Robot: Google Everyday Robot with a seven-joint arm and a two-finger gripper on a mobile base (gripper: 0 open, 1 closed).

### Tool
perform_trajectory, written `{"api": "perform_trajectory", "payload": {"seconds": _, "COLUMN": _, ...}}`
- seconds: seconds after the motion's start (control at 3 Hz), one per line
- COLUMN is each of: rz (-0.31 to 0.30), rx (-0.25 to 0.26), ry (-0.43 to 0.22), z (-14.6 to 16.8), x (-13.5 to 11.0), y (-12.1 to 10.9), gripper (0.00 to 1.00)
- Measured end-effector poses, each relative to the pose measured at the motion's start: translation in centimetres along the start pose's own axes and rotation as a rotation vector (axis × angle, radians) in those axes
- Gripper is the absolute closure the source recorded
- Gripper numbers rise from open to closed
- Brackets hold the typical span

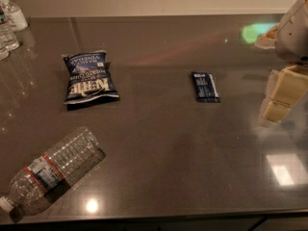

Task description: Place water bottle upright

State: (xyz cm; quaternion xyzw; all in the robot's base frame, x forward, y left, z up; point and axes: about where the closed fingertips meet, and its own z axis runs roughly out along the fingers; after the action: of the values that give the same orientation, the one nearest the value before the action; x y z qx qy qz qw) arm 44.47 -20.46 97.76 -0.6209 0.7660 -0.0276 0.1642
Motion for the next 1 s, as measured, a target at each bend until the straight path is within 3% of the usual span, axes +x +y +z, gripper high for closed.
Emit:
{"api": "perform_trajectory", "payload": {"seconds": 0.67, "rz": -0.152, "rx": -0.033, "ry": -0.103, "z": 1.6, "x": -5.6, "y": 0.2, "gripper": 0.00}}
{"api": "perform_trajectory", "payload": {"seconds": 1.0, "rz": -0.250, "rx": -0.056, "ry": -0.149, "z": 2.8, "x": -9.2, "y": 1.4, "gripper": 0.00}}
